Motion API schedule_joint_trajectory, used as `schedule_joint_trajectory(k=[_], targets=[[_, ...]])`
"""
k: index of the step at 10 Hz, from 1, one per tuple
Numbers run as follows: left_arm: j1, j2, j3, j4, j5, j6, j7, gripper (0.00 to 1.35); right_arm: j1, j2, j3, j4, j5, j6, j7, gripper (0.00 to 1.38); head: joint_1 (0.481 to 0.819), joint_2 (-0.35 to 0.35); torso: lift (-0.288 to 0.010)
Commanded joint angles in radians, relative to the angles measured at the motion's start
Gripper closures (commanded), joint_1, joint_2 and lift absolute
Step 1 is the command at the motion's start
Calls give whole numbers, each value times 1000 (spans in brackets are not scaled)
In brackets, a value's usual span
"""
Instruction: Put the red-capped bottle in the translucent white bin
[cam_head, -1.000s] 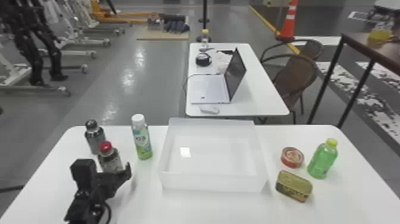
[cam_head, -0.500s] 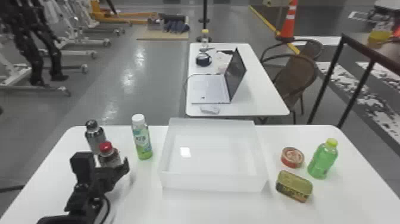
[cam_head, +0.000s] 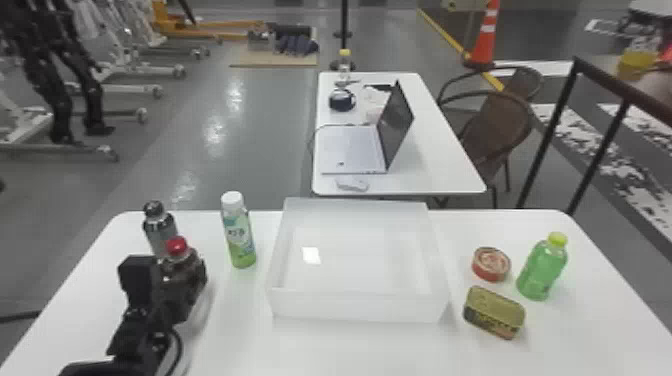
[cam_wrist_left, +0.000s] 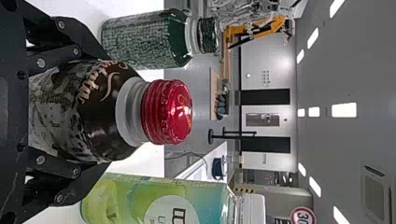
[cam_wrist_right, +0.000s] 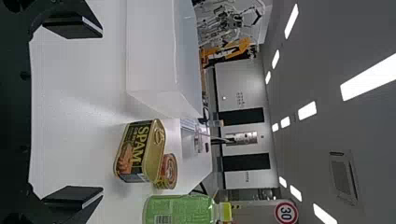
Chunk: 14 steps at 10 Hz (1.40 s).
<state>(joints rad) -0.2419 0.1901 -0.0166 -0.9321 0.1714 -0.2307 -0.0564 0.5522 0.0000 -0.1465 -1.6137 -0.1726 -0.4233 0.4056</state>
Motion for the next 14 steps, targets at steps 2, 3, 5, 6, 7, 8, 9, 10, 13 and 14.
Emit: schedule_joint_trajectory(k=[2, 3, 5, 6, 7, 8, 9, 10, 13, 14], targets=[[19, 2, 1, -28, -18, -39, 0, 829, -1, 1, -8, 0, 5, 0, 9, 108, 549, 0, -100], [81, 3, 18, -171, -56, 40, 7, 829, -3, 1, -8, 0, 8, 1, 10, 108, 549, 0, -100], [237, -5, 29, -518, -73, 152, 67, 829, -1, 1, -8, 0, 10, 0, 10, 108, 549, 0, -100], [289, -17, 17, -656, -44, 205, 76, 829, 0, 1, -8, 3, 11, 1, 10, 108, 549, 0, -100], [314, -32, -5, -752, -6, 228, 78, 829, 0, 1, -8, 3, 11, 0, 10, 108, 549, 0, -100], [302, -29, -59, -775, 80, 215, 69, 829, 0, 1, -8, 5, 13, 0, 10, 108, 549, 0, -100], [266, -12, -125, -771, 145, 206, 52, 829, -6, 1, -8, 9, 16, 1, 10, 108, 549, 0, -100], [217, 5, -194, -754, 198, 215, 26, 829, -11, 1, -8, 11, 16, 1, 12, 108, 549, 0, -100], [55, -18, -302, -567, 270, 257, -166, 823, -12, 1, -8, 20, 16, 1, 13, 108, 549, 0, -100], [-2, -44, -321, -455, 270, 260, -237, 823, -14, 1, -8, 21, 18, 0, 13, 108, 549, 0, -100]])
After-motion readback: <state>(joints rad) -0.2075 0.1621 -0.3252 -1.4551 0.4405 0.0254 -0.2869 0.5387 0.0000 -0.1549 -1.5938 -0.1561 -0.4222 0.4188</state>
